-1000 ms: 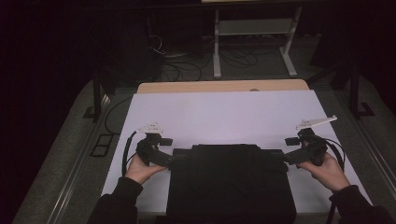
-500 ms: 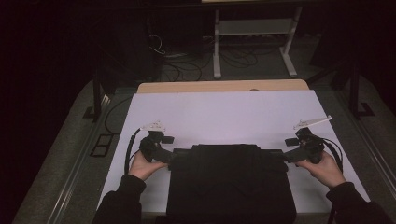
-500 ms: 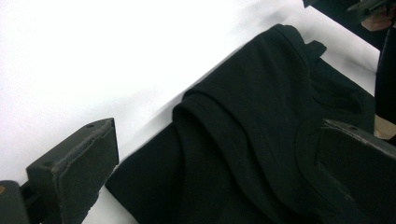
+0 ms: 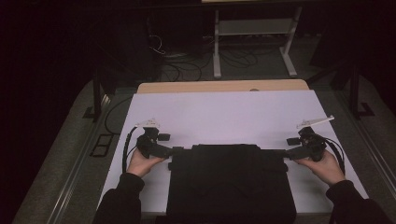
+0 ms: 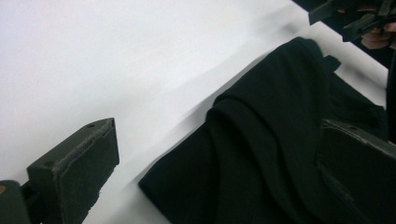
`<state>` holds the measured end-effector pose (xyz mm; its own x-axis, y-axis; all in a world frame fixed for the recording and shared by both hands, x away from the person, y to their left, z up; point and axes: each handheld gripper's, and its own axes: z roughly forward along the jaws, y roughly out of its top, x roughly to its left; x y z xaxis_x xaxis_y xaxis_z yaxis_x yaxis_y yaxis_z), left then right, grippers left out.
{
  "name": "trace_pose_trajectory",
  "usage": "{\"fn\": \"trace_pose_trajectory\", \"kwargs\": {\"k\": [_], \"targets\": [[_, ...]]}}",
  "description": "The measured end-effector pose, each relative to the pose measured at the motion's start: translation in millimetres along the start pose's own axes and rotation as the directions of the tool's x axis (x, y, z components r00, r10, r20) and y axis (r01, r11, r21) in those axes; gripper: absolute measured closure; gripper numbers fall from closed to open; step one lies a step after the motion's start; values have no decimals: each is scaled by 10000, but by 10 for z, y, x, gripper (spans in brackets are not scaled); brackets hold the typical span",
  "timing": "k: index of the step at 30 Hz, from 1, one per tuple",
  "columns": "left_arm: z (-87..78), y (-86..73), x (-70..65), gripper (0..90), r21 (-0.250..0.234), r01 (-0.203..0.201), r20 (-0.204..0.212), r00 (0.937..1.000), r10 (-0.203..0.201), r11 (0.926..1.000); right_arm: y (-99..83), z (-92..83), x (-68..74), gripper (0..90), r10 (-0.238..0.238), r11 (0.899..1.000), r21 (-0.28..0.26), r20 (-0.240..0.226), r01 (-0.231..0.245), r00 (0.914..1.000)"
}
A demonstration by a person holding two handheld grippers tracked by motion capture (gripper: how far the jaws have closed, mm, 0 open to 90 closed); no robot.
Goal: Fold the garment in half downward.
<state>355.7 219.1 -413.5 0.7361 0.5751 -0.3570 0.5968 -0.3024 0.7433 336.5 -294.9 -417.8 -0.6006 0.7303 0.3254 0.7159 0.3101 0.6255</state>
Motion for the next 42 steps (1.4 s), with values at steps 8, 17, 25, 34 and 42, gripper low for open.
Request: {"fn": "trace_pose_trajectory", "kwargs": {"k": [8,17,25,34,42], "targets": [[48,-33,48,0,382,16,-114,9999,-11,9993,-3,49,-75,136,-33,9999,166,51,32,10000],[109,-99,121,0,643,227,-72,9997,-223,9977,-26,113,-116,222,-195,9983,553,86,190,9998],[127,-179,222,16,786,476,-220,9987,-460,9958,-30,155,-139,304,-317,9972,682,177,305,9993],[136,-229,294,130,869,374,-291,9990,-350,9955,-36,185,-163,385,-410,9961,790,116,399,9991],[157,-219,277,194,811,134,-138,9998,-124,9966,-30,208,-168,497,-484,9954,827,-19,484,9988]]}}
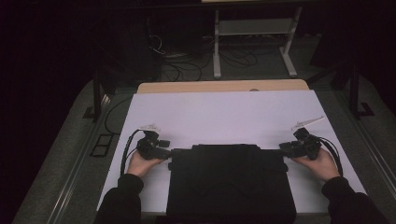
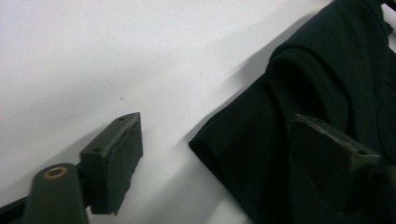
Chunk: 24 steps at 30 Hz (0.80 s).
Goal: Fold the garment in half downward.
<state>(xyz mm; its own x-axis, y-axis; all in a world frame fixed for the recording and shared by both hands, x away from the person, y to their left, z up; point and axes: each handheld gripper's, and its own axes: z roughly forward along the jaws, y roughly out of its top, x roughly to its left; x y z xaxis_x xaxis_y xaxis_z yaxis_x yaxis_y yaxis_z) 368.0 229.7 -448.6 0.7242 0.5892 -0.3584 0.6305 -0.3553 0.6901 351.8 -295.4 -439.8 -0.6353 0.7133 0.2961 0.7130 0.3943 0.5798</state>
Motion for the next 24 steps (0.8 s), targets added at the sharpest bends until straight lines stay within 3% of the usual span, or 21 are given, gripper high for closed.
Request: {"fn": "trace_pose_trajectory", "kwargs": {"k": [5,13,19,24], "targets": [[11,13,-45,307,32,-384,29,9993,384,9993,6,14,10,562,-89,10000,31,-48,89,9999],[46,14,-65,464,203,-499,117,9987,497,9985,2,9,12,716,-79,9999,79,-121,80,9999],[49,9,-57,596,259,-430,160,9990,425,9987,4,26,27,801,-34,9998,205,-123,36,9999],[49,15,-53,711,341,-262,-68,9996,264,9991,1,24,30,853,59,9996,262,-252,-52,9997]]}}
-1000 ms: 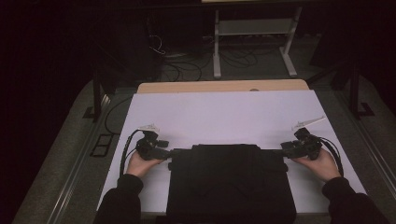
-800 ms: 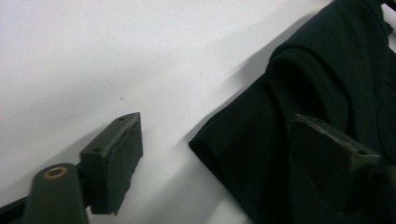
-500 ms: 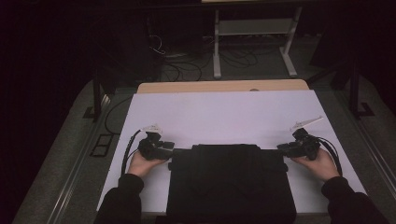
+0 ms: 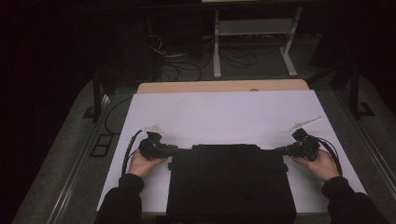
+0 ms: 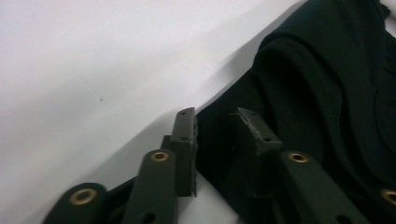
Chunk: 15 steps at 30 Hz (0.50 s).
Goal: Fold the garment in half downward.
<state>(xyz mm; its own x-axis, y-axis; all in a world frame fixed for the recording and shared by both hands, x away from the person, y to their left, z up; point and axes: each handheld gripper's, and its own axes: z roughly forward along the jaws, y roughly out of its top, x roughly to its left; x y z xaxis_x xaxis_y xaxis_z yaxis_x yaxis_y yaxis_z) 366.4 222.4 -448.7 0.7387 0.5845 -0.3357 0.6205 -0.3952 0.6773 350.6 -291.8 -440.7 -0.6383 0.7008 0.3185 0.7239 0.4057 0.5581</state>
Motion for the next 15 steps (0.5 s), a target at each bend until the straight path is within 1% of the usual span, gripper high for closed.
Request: {"fn": "trace_pose_trajectory", "kwargs": {"k": [3,4,5,7,8,12,15], "targets": [[8,3,1,793,65,145,-197,9997,-144,9999,1,-7,5,857,90,10000,-13,-15,-90,10000],[11,5,-3,839,97,185,-248,9995,-183,9998,1,-7,3,858,121,9999,-17,-27,-121,9999],[12,8,-6,855,134,206,-295,9994,-202,9997,1,-7,1,859,164,9999,-3,-27,-164,9999],[11,21,-29,869,205,160,-448,9989,-151,9997,0,-10,-5,860,204,9998,1,-70,-204,9998],[13,31,-43,872,236,201,-535,9984,-189,9995,-1,-14,-6,860,210,9998,-28,-64,-210,9998],[7,55,-72,879,220,416,-471,9981,-405,9989,-2,-35,10,865,125,9999,-87,14,-125,9999],[-3,56,-83,881,263,267,-665,9975,-248,9993,1,-43,13,869,190,9998,-98,20,-190,9998]]}}
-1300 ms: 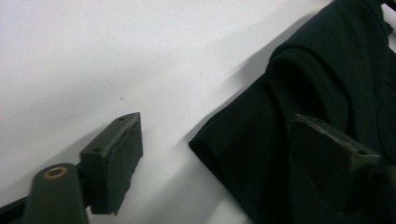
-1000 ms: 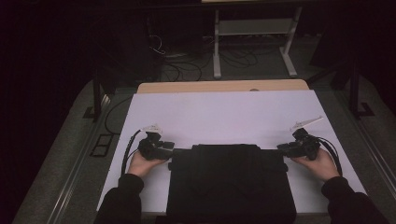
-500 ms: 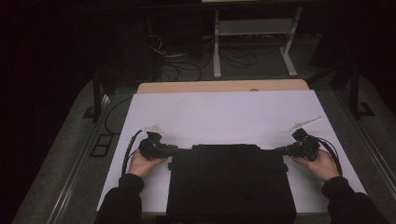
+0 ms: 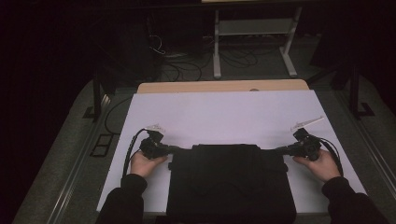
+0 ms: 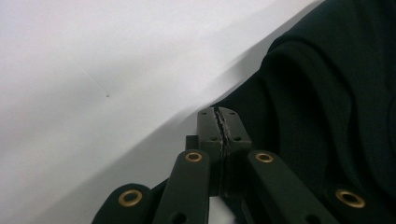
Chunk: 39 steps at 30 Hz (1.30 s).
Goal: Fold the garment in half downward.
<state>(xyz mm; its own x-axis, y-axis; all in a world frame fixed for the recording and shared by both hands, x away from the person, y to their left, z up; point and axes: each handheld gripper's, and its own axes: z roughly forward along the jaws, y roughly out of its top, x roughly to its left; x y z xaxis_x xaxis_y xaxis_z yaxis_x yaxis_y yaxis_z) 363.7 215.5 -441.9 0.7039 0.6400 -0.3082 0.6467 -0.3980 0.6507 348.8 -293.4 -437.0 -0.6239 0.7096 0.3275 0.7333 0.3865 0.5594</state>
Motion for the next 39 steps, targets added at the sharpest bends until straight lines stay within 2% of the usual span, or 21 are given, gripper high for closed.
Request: {"fn": "trace_pose_trajectory", "kwargs": {"k": [4,8,13,17,23,33,39], "targets": [[-10,3,-17,881,2,-102,-226,9997,102,9999,3,-19,-2,871,77,9999,-96,82,-76,9999],[-24,13,-17,882,-13,132,-438,9990,-132,9999,8,-34,-5,872,172,9997,-188,159,-169,9997],[-66,30,-55,883,-250,-36,-863,9963,15,9997,11,-58,-5,872,208,9992,-336,322,-197,9993],[-89,43,-71,883,-252,-167,-1092,9939,139,9995,21,-81,9,872,182,9982,-572,508,-153,9985],[-132,59,-71,883,-551,-115,-1100,9939,54,9984,41,-82,27,871,1,9972,-749,714,52,9974],[-195,99,-82,882,-770,-463,-1515,9879,342,9960,88,-91,32,872,-129,9965,-814,900,202,9959],[-247,112,-89,883,-999,-510,-1674,9853,338,9937,140,-101,33,872,-191,9951,-943,1018,287,9946]]}}
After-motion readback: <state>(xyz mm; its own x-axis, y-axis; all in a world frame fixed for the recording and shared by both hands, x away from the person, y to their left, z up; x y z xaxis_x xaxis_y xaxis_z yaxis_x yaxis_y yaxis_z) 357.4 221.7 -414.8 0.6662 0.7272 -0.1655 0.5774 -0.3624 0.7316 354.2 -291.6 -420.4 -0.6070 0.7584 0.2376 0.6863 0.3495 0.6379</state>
